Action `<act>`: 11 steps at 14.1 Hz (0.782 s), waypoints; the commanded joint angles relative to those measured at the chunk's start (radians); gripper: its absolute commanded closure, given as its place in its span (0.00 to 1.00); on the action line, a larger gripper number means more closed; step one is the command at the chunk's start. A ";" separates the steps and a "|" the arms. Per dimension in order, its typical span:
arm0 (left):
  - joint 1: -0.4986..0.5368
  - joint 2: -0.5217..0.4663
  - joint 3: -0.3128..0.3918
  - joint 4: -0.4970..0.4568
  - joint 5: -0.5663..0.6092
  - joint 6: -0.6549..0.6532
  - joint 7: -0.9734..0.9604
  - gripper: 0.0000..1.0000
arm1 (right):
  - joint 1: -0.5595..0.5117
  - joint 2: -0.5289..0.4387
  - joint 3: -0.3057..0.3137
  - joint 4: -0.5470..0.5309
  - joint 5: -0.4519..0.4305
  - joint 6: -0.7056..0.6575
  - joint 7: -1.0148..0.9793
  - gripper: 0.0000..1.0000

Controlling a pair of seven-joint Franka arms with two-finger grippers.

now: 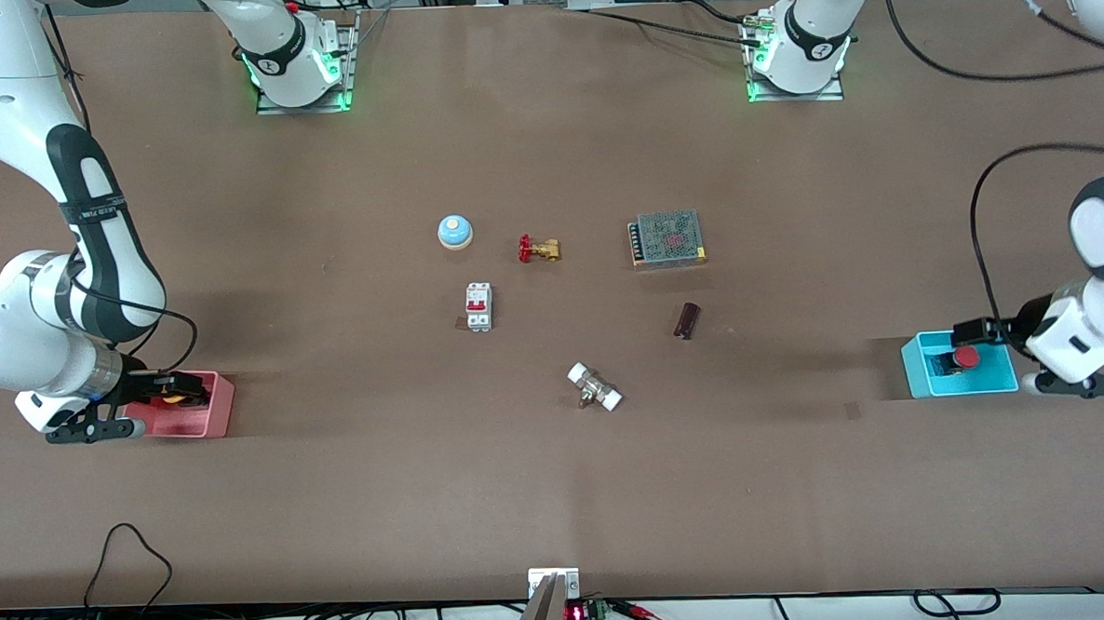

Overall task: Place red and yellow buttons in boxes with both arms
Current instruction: 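Lower the red button into the cyan box and open the left gripper, then raise the left gripper away while the right gripper holds yellow over pink box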

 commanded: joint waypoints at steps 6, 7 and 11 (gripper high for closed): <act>-0.001 -0.239 -0.171 -0.012 0.014 -0.212 -0.055 0.00 | -0.012 0.022 0.000 0.017 0.020 0.014 -0.037 0.00; -0.001 -0.244 -0.183 -0.008 0.014 -0.230 -0.043 0.00 | -0.012 0.027 -0.001 0.016 0.020 0.016 -0.037 0.00; -0.007 -0.237 -0.183 0.055 0.000 -0.295 -0.044 0.00 | -0.014 0.037 -0.001 0.015 0.021 0.025 -0.037 0.00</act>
